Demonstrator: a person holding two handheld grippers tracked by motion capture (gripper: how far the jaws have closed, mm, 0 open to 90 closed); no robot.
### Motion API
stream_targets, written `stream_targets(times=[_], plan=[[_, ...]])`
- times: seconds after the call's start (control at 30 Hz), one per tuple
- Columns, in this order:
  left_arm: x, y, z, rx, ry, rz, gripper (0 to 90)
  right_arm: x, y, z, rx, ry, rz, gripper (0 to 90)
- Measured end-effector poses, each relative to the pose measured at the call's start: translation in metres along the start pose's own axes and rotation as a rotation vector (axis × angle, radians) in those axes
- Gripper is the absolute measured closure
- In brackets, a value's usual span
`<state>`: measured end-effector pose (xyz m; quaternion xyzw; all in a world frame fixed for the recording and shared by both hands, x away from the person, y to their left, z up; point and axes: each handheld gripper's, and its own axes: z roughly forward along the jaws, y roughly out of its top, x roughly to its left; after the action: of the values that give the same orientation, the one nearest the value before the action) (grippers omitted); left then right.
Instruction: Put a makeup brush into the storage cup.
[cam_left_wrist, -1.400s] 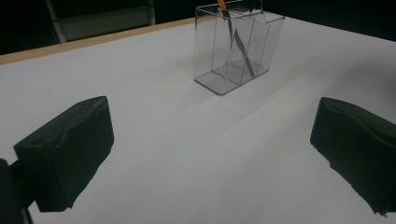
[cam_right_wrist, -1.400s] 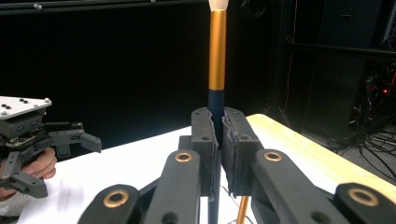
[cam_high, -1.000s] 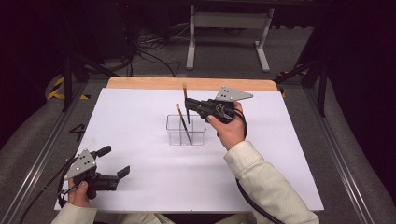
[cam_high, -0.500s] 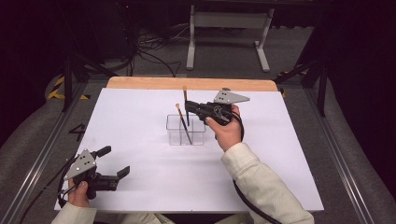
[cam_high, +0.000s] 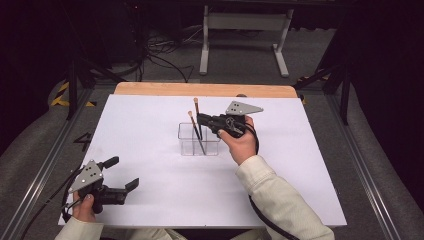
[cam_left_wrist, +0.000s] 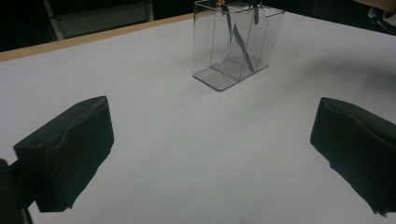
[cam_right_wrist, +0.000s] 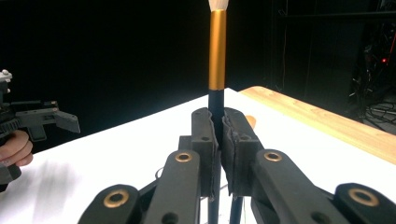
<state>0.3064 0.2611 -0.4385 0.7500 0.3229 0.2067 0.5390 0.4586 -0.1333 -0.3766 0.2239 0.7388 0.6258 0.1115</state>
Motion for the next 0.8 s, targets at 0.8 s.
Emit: stream_targets(times=[0.8], plan=[[0.000,0.000,0.000,0.002,-0.001,-0.002,0.4,-0.004,-0.022,0.004,0.061,-0.009,0.031,84.4]])
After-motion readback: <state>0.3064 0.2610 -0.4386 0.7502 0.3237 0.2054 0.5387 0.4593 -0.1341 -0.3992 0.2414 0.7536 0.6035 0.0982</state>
